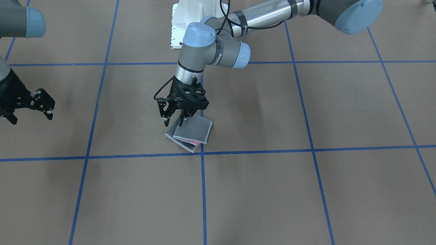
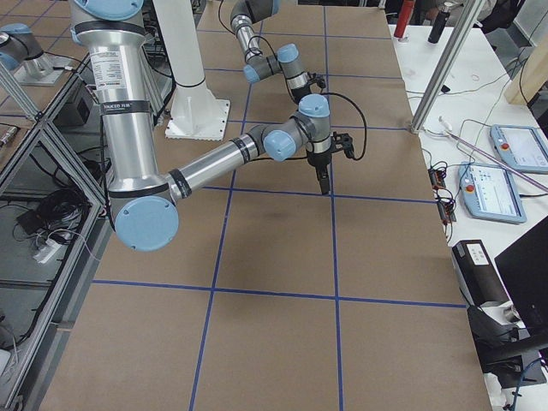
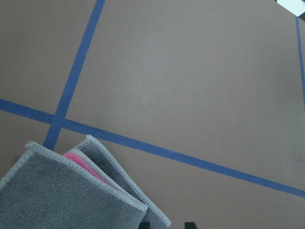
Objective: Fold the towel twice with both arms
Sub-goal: 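Open the left gripper and withdraw it away from the folded towel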
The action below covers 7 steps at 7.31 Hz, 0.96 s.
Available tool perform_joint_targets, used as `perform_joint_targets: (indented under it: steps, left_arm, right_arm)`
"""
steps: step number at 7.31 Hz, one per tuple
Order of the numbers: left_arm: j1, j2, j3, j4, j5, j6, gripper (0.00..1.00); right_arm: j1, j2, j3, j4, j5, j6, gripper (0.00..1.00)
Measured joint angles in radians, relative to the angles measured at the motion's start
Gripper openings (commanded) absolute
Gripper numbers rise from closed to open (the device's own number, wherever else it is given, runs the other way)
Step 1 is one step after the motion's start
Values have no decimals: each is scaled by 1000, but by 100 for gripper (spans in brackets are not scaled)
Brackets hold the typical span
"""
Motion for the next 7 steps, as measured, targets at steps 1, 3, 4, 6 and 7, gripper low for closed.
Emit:
perform_joint_targets:
  steps: [1, 3, 4, 6, 7]
  left_arm:
    - [-4, -1, -5, 9, -10, 29, 100]
    - [-51, 2, -66, 121, -106, 138, 100]
    - [-83, 23, -140, 231, -157, 223, 100]
    - [-147, 159, -376, 467, -225, 446, 100]
    - [-195, 268, -501, 533, -275, 563, 100]
  right_arm:
    - [5, 0, 1, 0, 4, -2, 100]
    - [47, -6, 0, -1, 37, -39, 100]
    - [85, -26, -2, -2, 57, -91, 100]
    - [201, -104, -18, -5, 116, -265, 100]
    - [267, -154, -32, -6, 145, -370, 100]
